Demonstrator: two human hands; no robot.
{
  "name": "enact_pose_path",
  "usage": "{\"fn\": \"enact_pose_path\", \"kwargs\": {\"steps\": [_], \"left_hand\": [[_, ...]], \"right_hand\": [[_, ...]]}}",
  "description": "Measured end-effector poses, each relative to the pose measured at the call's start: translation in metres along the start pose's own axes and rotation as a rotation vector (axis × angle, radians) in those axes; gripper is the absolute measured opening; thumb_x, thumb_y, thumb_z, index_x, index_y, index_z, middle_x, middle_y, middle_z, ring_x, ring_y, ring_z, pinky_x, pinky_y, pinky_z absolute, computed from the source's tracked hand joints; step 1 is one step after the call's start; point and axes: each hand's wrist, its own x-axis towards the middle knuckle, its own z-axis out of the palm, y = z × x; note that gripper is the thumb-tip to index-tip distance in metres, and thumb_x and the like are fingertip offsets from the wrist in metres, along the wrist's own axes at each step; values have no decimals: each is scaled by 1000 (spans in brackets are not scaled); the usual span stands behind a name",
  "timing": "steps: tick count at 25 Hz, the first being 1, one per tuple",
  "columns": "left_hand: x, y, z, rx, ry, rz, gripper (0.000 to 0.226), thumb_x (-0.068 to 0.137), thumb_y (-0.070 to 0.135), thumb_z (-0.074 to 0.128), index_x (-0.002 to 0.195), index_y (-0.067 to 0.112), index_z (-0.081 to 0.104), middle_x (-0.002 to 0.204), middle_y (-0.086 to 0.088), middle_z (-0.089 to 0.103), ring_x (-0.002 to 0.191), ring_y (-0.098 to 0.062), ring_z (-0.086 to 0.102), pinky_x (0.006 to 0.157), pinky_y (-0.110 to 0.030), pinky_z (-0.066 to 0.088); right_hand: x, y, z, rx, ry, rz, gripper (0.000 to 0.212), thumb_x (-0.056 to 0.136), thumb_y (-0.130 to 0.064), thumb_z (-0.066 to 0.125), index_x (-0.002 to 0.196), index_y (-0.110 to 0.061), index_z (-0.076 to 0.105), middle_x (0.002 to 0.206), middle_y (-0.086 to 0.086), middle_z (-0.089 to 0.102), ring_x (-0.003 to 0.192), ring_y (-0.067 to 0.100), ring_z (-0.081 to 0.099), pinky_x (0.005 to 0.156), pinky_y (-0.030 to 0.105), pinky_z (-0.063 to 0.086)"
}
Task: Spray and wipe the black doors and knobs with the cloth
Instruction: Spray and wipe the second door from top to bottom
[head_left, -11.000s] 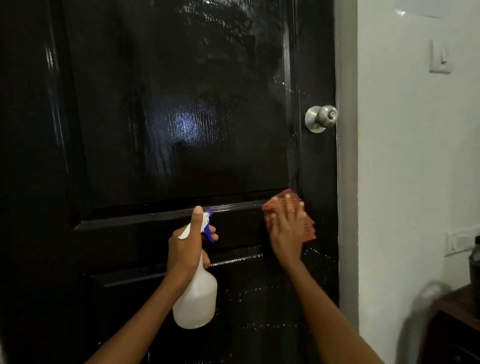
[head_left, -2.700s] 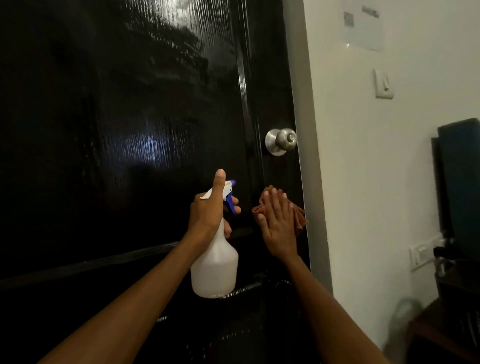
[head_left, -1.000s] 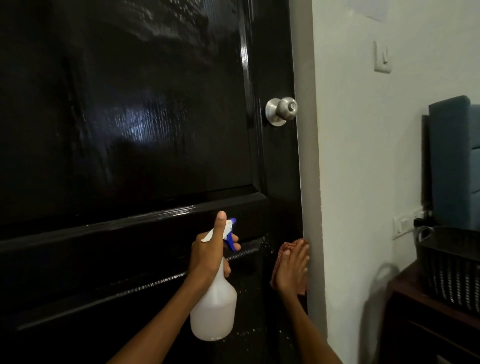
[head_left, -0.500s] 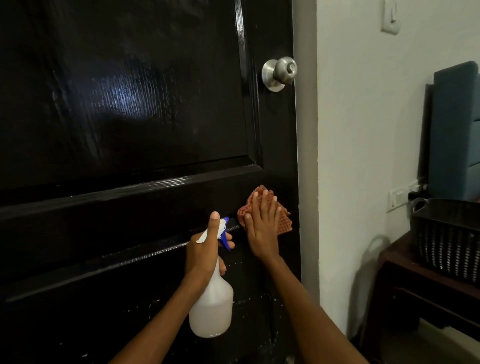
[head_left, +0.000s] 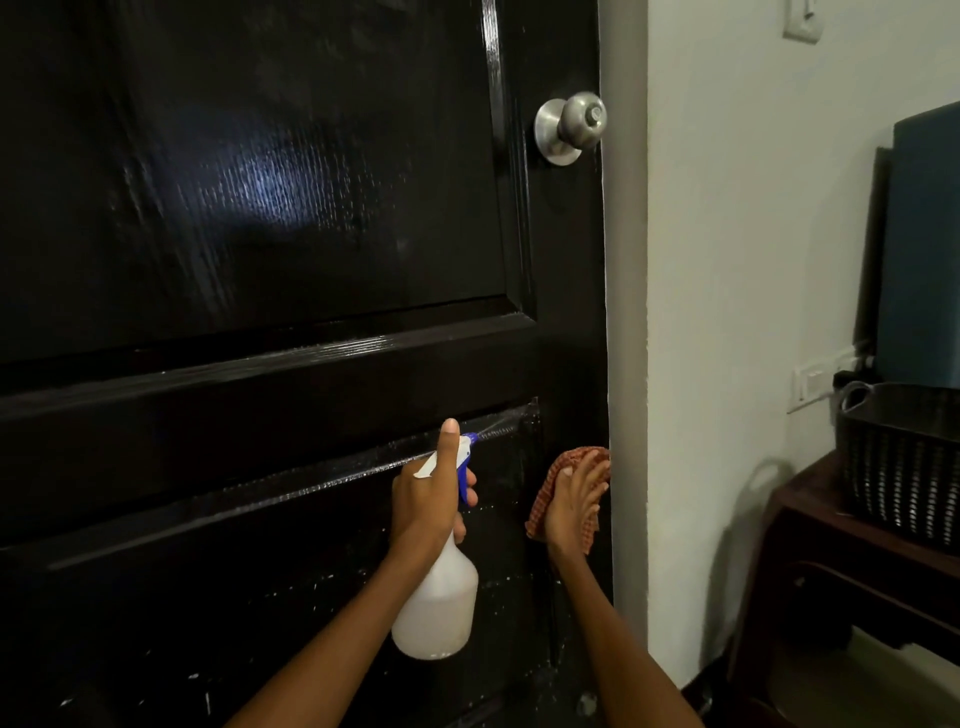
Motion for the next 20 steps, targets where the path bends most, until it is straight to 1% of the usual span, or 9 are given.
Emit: {"fn": "enact_pose_path", "kwargs": {"steps": [2,5,7,9,11,13,16,17,20], "left_hand": [[5,8,4,-33,13,-4,77,87,74,44,76,1,66,62,-13,64,41,-16,53,39,-25,43],[13,11,7,27,5,14,77,90,72,40,81,0,68,71,-16,69,37,-11,52,38,-22,43],[15,6,5,72,20,15,80,87,75,39,76,1,67,65,-14,66,40,-14,53,38,-23,44],[14,-1,1,74,49,-11,81,85,78,42,74,1,66,60,-11,62,46,-18,55,40,-24,43],[14,-8,-6,100,79,-25,79,88,75,41,76,2,67,64,-12,66,48,-19,57,41,-26,46],[13,-13,-13,128,102,-25,75,89,73,39,77,5,68,69,-12,70,46,-17,58,41,-25,47],[13,-18,-24,88,140,-23,78,85,77,41,72,3,65,59,-10,62,43,-17,53,40,-25,44],[14,-18,-27,73,152,-24,78,85,76,41,72,3,65,58,-10,61,42,-17,52,39,-24,43],[14,-18,-37,91,177,0,74,87,73,38,78,6,67,69,-9,70,38,-16,53,37,-23,44]], "right_hand": [[0,1,5,-39,-9,-9,61,113,-42,16,160,-27,-19,169,1,-27,156,28,-24,124,50,-17],[-1,4,12,-53,-5,-8,68,102,-55,11,157,-31,-23,167,-2,-29,155,28,-26,121,47,-20],[0,5,15,-38,-7,-18,67,99,-57,9,153,-36,-25,163,-8,-33,154,26,-27,119,44,-23],[0,7,17,-20,3,-20,68,97,-59,8,152,-37,-25,159,-13,-36,154,24,-29,120,44,-23],[1,7,18,-13,18,-17,67,97,-60,8,152,-38,-25,158,-14,-36,154,24,-28,121,44,-23],[1,4,21,-22,36,-50,66,98,-60,8,153,-40,-23,159,-14,-36,154,22,-30,120,43,-24],[-1,-14,25,-26,39,-140,65,100,-58,10,155,-41,-21,160,-14,-37,150,16,-35,118,40,-28],[-3,-24,27,-31,41,-159,65,101,-57,10,155,-41,-21,160,-14,-37,149,15,-35,117,38,-30],[-6,-56,37,-23,54,-229,66,102,-58,13,156,-40,-21,161,-14,-37,150,12,-34,110,29,-37]]}}
